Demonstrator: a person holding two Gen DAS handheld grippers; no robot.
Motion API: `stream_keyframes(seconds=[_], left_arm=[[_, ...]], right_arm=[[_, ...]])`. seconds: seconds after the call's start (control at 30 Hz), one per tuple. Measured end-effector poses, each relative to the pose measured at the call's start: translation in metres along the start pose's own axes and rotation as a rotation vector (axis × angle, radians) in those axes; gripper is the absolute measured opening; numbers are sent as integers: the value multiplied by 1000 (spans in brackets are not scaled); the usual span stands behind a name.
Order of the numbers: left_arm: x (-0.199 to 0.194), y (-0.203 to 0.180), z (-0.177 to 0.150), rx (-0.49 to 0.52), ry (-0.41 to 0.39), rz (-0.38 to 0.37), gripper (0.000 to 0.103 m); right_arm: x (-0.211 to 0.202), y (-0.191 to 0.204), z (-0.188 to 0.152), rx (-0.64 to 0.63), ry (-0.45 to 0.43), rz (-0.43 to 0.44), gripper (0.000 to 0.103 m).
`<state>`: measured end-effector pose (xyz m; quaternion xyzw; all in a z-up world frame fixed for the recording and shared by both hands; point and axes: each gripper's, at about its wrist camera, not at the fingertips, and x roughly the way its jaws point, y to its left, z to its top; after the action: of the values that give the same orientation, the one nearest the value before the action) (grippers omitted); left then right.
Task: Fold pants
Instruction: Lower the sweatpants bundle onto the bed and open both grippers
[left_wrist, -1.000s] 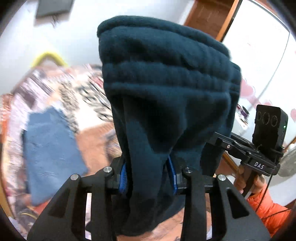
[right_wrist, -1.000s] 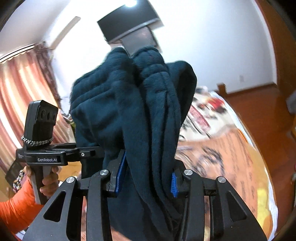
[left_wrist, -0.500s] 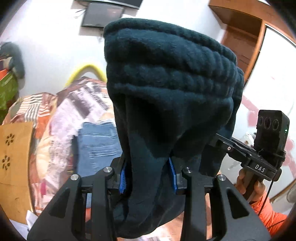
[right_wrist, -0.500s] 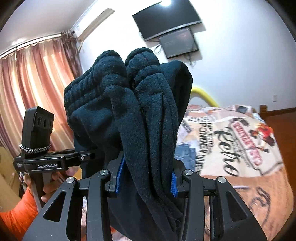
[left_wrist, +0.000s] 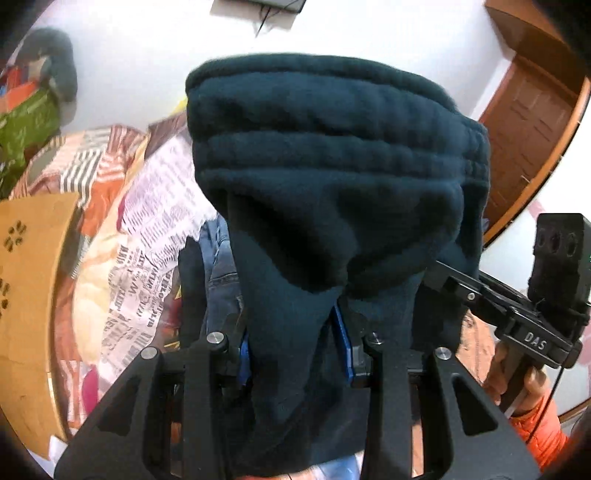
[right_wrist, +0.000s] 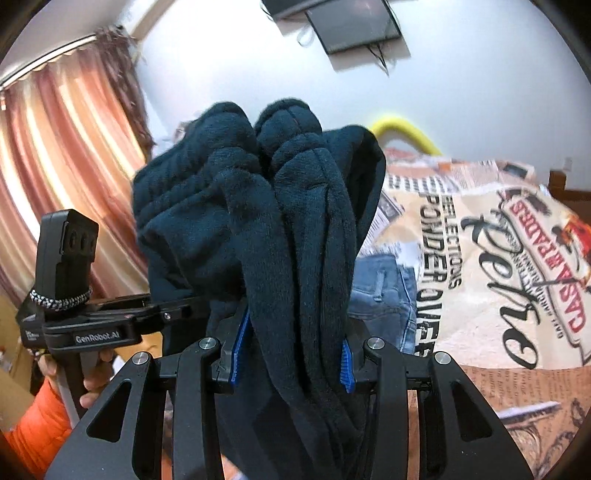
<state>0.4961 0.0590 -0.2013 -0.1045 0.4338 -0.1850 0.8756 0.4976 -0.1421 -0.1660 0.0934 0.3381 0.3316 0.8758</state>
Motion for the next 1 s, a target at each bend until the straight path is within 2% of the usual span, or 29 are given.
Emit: stream_keyframes(seconds=[0.2, 0.27, 0.43, 0.53, 0.63, 0.7, 0.8, 1.0], left_arm=[[58, 39, 8, -112, 62, -36, 36], [77, 50, 8, -138, 87, -31, 33], [92, 65, 3, -189, 119, -55, 33], [84, 61, 2, -169, 118, -27, 33], [69, 60, 1, -106, 73, 66, 33], [60, 57, 1, -79, 58, 84, 32], [33, 43, 3, -64, 37, 109, 32], [-30, 1, 0, 17, -64, 154, 33]], right_arm=[[51, -27, -6, 50, 74, -52, 36], [60, -35, -8, 58, 103, -75, 36], [70, -43, -15, 85, 163, -98, 38], [58, -40, -18, 95, 168, -103, 38], [46, -33, -20, 61, 179, -132, 39], [39, -33, -20, 60, 177, -129, 40], [22, -30, -19, 66, 153, -126, 41], [-49, 9, -8, 7, 47, -124, 40]])
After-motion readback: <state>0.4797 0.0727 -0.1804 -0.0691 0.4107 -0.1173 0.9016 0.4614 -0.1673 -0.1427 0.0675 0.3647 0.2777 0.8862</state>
